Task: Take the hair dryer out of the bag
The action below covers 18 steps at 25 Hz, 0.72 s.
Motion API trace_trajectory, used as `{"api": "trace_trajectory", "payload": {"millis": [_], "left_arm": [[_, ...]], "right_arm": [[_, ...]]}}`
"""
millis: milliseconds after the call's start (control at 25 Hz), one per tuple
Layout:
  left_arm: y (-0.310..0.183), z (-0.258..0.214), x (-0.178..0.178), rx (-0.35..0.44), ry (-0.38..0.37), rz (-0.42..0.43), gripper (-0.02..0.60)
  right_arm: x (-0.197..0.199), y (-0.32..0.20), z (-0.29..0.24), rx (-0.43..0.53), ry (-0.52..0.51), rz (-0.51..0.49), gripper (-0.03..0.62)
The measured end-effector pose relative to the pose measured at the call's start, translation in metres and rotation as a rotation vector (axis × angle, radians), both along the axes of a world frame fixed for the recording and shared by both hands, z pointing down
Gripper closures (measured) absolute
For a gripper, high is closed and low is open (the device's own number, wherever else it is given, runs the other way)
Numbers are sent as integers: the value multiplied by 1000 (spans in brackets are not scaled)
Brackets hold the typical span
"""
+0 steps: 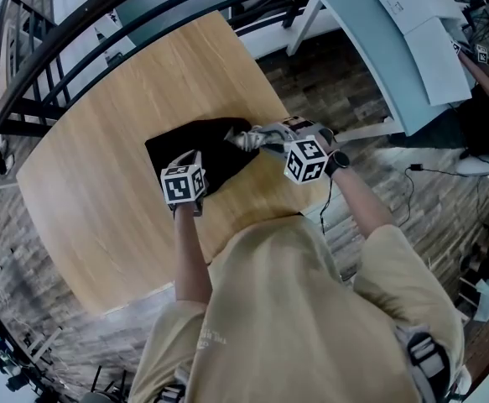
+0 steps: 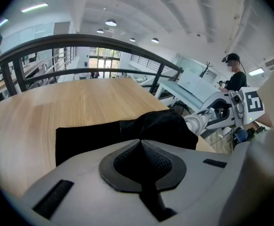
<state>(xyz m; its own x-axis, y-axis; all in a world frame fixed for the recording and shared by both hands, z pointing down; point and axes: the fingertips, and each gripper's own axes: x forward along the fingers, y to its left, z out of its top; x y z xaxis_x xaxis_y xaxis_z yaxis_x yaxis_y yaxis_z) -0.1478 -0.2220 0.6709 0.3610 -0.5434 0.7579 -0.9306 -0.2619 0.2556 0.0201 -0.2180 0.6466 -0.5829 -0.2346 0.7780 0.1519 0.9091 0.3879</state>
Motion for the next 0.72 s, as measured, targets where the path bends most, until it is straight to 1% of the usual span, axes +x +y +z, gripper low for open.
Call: {"api": "trace_trajectory", "payload": {"millis": [200, 400, 560, 720], "left_arm": [[1, -1, 1, 2, -1, 7, 566], [5, 0, -5, 0, -8, -5, 566], [8, 2, -7, -1, -3, -2, 566], [8, 6, 2, -8, -8, 7, 566]], "right_arm": [[7, 3, -10, -8, -24, 15, 447], [31, 9, -12, -17, -16, 39, 447], [50, 14, -14, -21, -22, 90, 447], [59, 20, -20, -27, -71, 158, 447]]}}
